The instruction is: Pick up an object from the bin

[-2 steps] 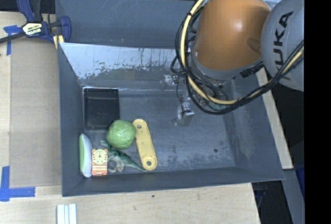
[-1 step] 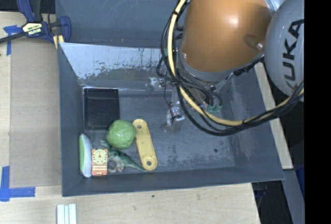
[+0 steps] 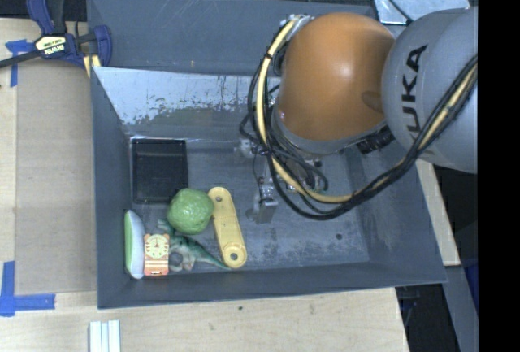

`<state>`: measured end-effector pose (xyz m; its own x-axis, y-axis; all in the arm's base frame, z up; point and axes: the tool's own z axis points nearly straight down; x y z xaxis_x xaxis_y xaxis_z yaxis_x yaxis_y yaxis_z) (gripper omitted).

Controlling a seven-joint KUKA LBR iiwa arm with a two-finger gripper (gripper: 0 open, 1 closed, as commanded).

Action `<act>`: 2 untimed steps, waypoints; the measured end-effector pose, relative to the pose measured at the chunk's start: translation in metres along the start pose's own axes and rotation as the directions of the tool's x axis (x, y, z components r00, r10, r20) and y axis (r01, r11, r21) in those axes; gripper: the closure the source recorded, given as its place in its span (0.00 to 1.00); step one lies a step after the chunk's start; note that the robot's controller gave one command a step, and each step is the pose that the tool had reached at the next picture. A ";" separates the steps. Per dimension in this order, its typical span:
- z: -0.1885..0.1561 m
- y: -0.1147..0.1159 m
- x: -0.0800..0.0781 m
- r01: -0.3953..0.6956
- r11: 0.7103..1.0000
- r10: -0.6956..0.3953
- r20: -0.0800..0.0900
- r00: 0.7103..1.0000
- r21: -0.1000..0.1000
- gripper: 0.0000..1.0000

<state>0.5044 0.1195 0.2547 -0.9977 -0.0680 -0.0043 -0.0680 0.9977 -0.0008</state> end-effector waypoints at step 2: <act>-0.007 0.029 -0.002 -0.004 1.000 0.004 -0.004 1.000 0.000 0.00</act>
Offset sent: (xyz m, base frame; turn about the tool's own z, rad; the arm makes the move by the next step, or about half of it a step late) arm 0.0046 0.0249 -0.0251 0.0034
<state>0.5048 0.1490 0.2620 -0.9979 -0.0641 0.0000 -0.0641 0.9979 -0.0007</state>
